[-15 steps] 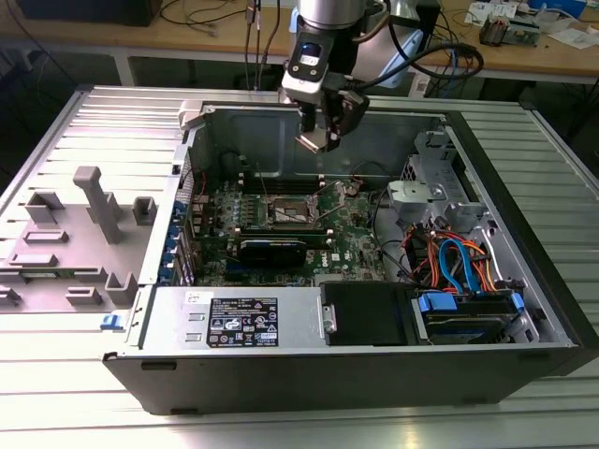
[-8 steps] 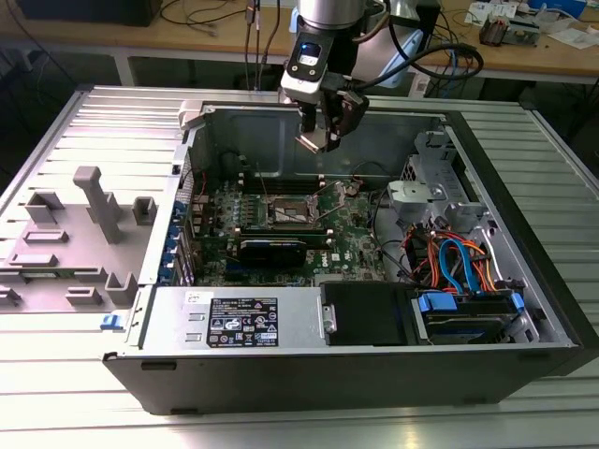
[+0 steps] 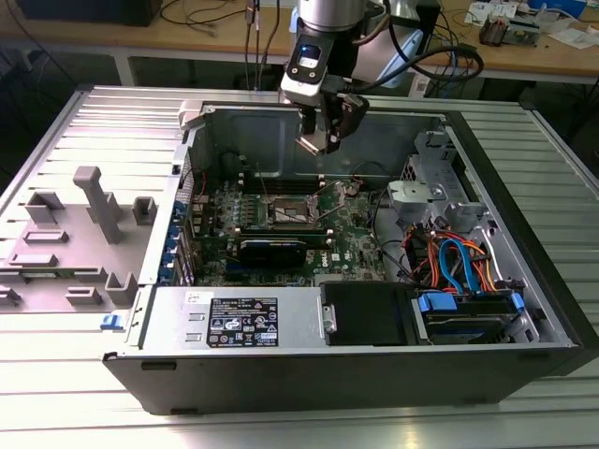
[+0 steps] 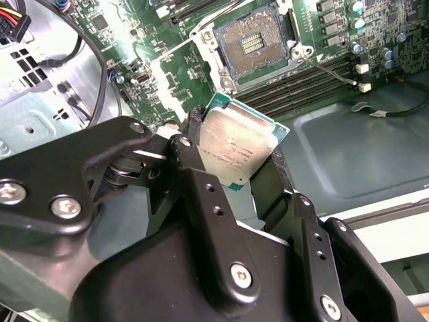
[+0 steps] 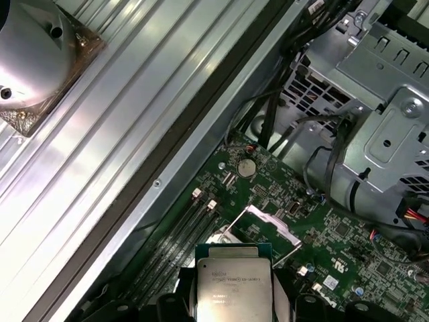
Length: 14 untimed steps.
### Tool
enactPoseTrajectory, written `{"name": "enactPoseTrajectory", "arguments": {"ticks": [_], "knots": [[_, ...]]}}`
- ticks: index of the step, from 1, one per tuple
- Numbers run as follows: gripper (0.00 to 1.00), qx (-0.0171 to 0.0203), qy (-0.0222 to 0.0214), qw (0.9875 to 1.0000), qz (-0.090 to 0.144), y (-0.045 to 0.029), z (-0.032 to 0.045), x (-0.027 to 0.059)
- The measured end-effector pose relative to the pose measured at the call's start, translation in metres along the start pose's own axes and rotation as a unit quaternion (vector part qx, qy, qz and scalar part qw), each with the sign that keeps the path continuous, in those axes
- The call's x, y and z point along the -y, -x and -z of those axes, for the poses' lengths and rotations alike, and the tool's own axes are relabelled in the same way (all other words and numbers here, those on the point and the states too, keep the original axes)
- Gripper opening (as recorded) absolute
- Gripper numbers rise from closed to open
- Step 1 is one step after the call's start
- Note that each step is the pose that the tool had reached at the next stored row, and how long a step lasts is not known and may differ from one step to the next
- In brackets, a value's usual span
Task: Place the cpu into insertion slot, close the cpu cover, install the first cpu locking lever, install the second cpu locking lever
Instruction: 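Place the cpu into insertion slot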
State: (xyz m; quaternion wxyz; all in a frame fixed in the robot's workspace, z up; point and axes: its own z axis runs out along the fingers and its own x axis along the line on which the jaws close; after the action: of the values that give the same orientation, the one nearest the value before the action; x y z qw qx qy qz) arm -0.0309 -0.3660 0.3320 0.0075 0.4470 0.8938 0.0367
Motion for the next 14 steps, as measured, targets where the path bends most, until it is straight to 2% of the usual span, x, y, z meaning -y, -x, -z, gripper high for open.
{"name": "enactPoseTrajectory", "arguments": {"ticks": [5,8,10,14], "knots": [[0.54,0.0031,0.0005,0.9994,-0.035,0.0002,-0.0052,0.0003],[0.54,0.0051,0.001,0.998,-0.063,0.0002,-0.0089,0.0006],[0.54,0.0071,0.0015,0.9958,-0.091,0.0003,-0.0127,0.0009],[0.54,0.0098,0.0022,0.9917,-0.128,0.0004,-0.0177,0.0012]]}}
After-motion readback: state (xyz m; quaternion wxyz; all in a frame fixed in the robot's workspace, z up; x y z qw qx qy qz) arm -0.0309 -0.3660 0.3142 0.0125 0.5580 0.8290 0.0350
